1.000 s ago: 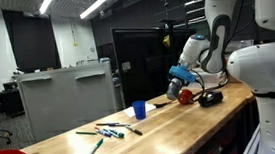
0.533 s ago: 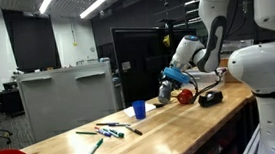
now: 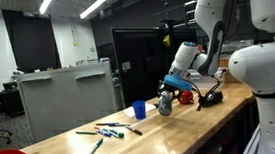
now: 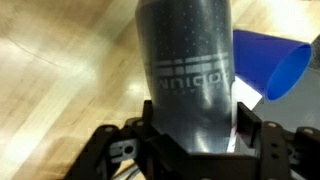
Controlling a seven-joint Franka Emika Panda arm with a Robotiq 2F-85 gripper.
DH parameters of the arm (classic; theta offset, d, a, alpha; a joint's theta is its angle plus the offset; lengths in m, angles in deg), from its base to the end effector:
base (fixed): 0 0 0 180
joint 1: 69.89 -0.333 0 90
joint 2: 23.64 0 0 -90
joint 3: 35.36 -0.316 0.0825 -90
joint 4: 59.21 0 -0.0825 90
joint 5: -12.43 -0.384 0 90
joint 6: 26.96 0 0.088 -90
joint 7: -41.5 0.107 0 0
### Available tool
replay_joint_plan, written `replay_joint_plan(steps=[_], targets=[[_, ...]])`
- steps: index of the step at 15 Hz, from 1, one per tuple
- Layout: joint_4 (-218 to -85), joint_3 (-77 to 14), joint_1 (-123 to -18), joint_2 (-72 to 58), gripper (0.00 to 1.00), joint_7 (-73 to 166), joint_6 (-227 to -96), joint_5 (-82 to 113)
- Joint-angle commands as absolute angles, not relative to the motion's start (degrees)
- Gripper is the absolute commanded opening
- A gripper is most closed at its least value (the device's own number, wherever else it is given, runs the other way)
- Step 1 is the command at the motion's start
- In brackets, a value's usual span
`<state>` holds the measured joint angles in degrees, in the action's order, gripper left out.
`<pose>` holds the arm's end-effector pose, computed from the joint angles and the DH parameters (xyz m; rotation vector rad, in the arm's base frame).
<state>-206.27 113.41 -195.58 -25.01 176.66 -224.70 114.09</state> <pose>0.3952 -0.0439 0.2894 -2.4470 1.1888 -0.6412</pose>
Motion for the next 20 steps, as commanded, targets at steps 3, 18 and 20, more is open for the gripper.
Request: replay_joint_plan(steps=[3, 18, 20], targets=[[-207.5, 112.6, -194.5, -26.2, 0.53, 190.5, -225.9, 128.8], [-209.9, 113.6, -193.2, -30.4, 0.53, 190.5, -224.8, 131.6], [-209.7, 113.6, -193.4, -29.9, 0.84, 190.5, -224.8, 131.6]])
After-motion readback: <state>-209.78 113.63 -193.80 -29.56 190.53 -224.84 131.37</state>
